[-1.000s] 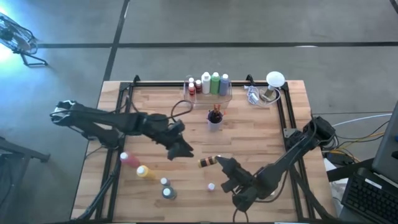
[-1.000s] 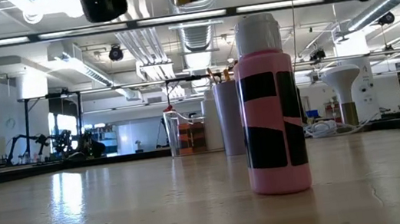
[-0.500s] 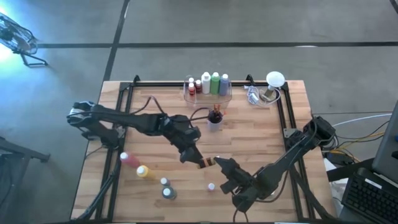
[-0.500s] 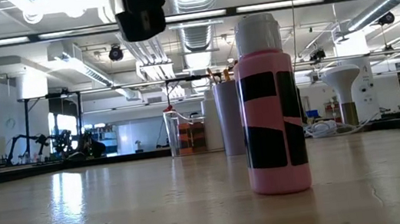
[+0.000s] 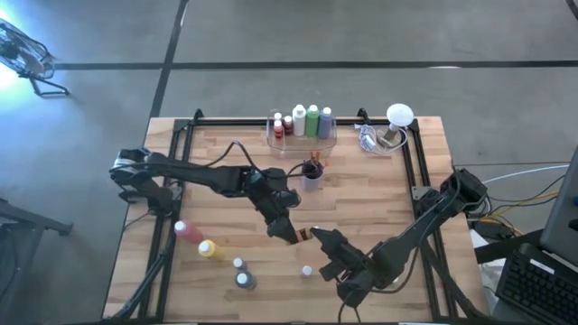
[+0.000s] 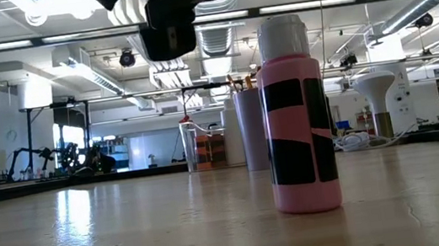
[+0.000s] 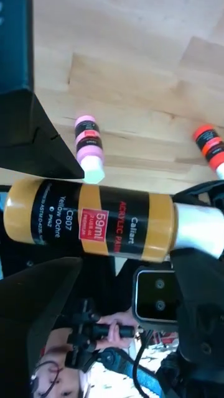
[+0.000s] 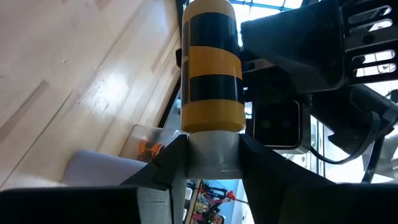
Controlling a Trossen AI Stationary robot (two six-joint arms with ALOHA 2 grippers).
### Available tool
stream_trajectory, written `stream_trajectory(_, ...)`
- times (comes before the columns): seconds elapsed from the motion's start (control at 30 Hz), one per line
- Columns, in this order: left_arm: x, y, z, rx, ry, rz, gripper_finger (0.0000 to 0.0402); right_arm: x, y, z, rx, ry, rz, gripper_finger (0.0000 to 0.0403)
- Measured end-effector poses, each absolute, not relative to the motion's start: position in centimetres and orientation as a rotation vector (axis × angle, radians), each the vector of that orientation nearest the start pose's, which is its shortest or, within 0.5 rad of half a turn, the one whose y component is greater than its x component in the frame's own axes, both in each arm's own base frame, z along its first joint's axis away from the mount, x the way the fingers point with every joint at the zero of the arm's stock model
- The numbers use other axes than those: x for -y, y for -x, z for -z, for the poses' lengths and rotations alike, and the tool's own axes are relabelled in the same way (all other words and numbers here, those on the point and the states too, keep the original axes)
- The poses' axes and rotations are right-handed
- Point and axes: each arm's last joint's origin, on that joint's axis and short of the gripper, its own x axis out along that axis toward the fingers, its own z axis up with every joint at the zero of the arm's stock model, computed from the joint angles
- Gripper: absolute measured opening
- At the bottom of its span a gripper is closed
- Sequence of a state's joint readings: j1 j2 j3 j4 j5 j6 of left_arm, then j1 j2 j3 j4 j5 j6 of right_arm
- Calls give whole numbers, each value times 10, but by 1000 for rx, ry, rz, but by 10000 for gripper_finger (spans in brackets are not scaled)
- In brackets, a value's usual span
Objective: Pick & Place Paint Supplies
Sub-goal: Put the yellow black paint bottle into the transparent bin
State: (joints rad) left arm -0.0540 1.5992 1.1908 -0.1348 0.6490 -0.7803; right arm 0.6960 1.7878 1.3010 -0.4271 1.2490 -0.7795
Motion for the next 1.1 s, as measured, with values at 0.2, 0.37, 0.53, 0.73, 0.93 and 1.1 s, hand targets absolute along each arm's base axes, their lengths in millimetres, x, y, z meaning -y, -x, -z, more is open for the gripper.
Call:
stream_trajectory(0.2, 37, -355, -275, -789, 895, 471, 222, -216, -301, -240, -723, 1514, 297, 113)
stream_trajectory(0.37, 38, -357, -274, -785, 893, 483, 222, -215, -303, -241, -721, 1512, 301, 113)
stream_trajectory(0.53, 38, -357, -273, -789, 888, 499, 220, -216, -303, -241, -718, 1511, 303, 113)
stream_trajectory(0.73, 38, -356, -273, -792, 880, 519, 161, -213, -306, -241, -725, 1503, 311, 113)
stream_trajectory(0.93, 39, -356, -273, -782, 834, 552, 116, -210, -307, -241, -713, 1440, 352, 164)
stream_trajectory(1.1, 39, -353, -278, -754, 785, 585, 116, -208, -300, -245, -693, 1337, 386, 203)
